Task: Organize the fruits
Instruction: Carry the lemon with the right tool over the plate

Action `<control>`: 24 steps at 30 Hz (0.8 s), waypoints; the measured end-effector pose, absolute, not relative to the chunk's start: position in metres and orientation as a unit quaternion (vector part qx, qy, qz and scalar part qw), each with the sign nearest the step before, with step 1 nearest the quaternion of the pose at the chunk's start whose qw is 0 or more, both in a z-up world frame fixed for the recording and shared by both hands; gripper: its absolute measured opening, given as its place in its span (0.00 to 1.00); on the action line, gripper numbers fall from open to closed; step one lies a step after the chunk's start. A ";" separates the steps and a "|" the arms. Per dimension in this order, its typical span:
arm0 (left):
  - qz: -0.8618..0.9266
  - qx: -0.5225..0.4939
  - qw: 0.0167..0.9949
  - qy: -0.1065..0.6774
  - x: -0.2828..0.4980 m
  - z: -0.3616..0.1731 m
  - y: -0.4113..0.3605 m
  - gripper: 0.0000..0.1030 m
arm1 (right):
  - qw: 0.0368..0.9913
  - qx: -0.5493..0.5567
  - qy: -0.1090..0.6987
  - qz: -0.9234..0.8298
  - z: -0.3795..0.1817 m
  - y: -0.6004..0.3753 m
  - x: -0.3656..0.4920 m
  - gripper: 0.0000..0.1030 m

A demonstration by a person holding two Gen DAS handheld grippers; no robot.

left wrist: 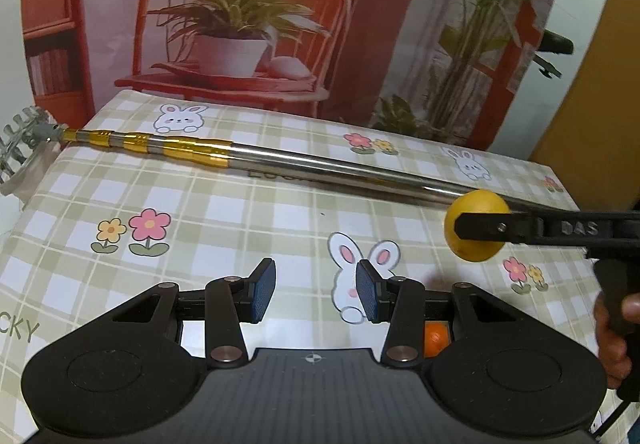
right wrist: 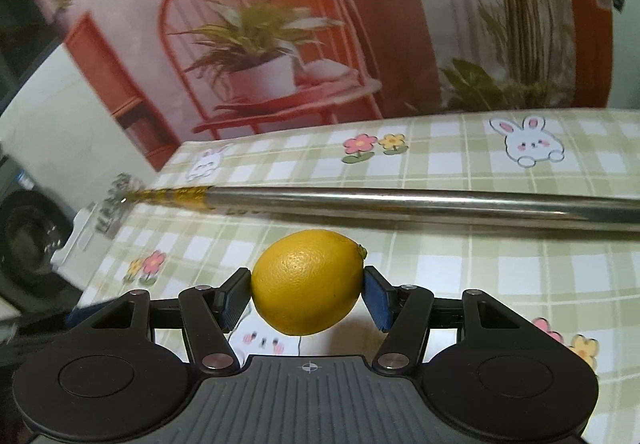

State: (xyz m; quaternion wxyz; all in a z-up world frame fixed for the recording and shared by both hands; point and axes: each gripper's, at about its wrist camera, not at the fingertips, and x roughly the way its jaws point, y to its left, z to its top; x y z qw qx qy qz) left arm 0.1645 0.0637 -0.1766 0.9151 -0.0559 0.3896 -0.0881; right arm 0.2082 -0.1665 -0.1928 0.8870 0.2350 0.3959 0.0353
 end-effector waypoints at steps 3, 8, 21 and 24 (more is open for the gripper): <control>-0.098 -0.049 0.915 0.388 0.160 -0.174 0.057 0.45 | 0.896 0.214 0.387 0.048 -0.182 -0.164 0.187 0.54; -0.111 -0.041 0.915 0.386 0.152 -0.171 0.048 0.46 | 0.910 0.171 0.370 0.068 -0.167 -0.155 0.152 0.54; -0.130 -0.029 0.910 0.394 0.137 -0.174 0.037 0.49 | 0.912 0.105 0.385 0.096 -0.170 -0.134 0.100 0.54; -0.129 -0.030 0.909 0.394 0.136 -0.174 0.037 0.49 | 0.910 0.081 0.395 0.101 -0.172 -0.128 0.095 0.54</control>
